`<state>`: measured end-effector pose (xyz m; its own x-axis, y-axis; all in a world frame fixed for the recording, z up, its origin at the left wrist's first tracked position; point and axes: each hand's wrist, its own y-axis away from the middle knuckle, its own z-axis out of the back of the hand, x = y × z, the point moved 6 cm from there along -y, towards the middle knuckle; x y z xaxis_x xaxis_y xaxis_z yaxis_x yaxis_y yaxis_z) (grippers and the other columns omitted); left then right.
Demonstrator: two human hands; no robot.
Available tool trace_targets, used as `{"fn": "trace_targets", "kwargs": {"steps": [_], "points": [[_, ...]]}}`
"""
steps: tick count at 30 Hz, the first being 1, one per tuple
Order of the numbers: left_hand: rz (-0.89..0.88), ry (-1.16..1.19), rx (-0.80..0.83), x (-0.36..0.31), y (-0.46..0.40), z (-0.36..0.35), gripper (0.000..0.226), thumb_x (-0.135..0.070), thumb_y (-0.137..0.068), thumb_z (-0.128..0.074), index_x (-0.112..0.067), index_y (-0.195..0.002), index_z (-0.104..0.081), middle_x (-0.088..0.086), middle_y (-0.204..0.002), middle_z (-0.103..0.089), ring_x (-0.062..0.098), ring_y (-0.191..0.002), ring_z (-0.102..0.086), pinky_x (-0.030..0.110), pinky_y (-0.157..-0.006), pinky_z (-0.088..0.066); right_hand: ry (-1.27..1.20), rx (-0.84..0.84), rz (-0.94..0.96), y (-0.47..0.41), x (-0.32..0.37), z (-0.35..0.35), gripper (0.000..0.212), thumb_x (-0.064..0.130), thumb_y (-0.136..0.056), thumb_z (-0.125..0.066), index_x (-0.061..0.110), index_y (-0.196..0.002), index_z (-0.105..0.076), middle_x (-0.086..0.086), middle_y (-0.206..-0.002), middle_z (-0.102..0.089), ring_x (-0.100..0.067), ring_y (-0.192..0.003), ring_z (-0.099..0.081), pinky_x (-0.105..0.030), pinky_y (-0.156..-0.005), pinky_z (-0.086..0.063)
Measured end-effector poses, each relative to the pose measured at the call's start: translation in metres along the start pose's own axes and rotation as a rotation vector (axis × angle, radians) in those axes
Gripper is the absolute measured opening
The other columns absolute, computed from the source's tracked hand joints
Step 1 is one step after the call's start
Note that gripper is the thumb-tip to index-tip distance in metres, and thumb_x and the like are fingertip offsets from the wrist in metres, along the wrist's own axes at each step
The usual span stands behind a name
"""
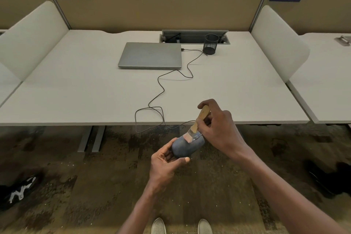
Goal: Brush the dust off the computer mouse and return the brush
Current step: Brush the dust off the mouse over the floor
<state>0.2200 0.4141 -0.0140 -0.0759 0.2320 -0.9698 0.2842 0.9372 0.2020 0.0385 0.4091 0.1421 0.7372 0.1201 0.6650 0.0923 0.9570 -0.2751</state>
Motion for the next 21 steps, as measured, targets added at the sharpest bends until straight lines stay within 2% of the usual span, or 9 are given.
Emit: {"fn": "trace_targets", "kwargs": {"steps": [4,10,13,15,21], "points": [[-0.004,0.006,-0.008,-0.001,-0.0006,-0.001,0.078,-0.012,-0.058,-0.093,-0.028,-0.128,-0.062,-0.002,-0.125,-0.07,0.013,-0.115,-0.069,0.027,-0.088,-0.059,0.044,0.022,0.032,0.0052,0.0024,-0.0025,0.039,0.016,-0.093,-0.07,0.029,-0.118,-0.043,0.001,-0.077,-0.064,-0.016,-0.062,-0.069,-0.038,-0.054,-0.059],[-0.001,0.007,0.004,-0.0002,-0.0003,-0.0039,0.08,-0.014,-0.059,-0.093,-0.025,-0.131,-0.061,-0.003,-0.126,-0.071,0.015,-0.117,-0.068,0.028,-0.089,-0.059,-0.051,-0.077,-0.016,0.0063,-0.0003,-0.0013,0.037,0.012,-0.093,-0.071,0.027,-0.115,-0.044,0.002,-0.08,-0.067,-0.015,-0.069,-0.072,-0.037,-0.054,-0.059],[-0.003,0.0,0.002,-0.0016,-0.0007,-0.0028,0.079,-0.015,-0.059,-0.093,-0.028,-0.13,-0.062,-0.008,-0.123,-0.072,0.013,-0.116,-0.069,0.025,-0.087,-0.059,-0.004,-0.054,0.001,0.0085,-0.002,-0.0012,0.04,0.013,-0.092,-0.071,0.03,-0.114,-0.043,0.006,-0.078,-0.064,-0.014,-0.065,-0.07,-0.035,-0.052,-0.058],[-0.008,-0.007,0.001,-0.0013,-0.0011,-0.0023,0.078,-0.014,-0.059,-0.093,-0.028,-0.129,-0.062,-0.005,-0.124,-0.072,0.013,-0.116,-0.069,0.025,-0.087,-0.059,0.02,-0.03,0.011,0.0084,-0.002,-0.0035,0.039,0.013,-0.092,-0.071,0.028,-0.114,-0.043,0.005,-0.077,-0.063,-0.013,-0.063,-0.068,-0.036,-0.052,-0.057],[-0.016,-0.007,0.009,-0.0006,-0.0026,-0.0034,0.079,-0.016,-0.059,-0.093,-0.028,-0.13,-0.061,-0.004,-0.126,-0.07,0.014,-0.117,-0.068,0.028,-0.09,-0.058,-0.114,-0.109,-0.067,0.0109,-0.0059,-0.0055,0.037,0.016,-0.094,-0.07,0.031,-0.113,-0.043,0.008,-0.079,-0.066,-0.007,-0.07,-0.071,-0.033,-0.053,-0.06]]}}
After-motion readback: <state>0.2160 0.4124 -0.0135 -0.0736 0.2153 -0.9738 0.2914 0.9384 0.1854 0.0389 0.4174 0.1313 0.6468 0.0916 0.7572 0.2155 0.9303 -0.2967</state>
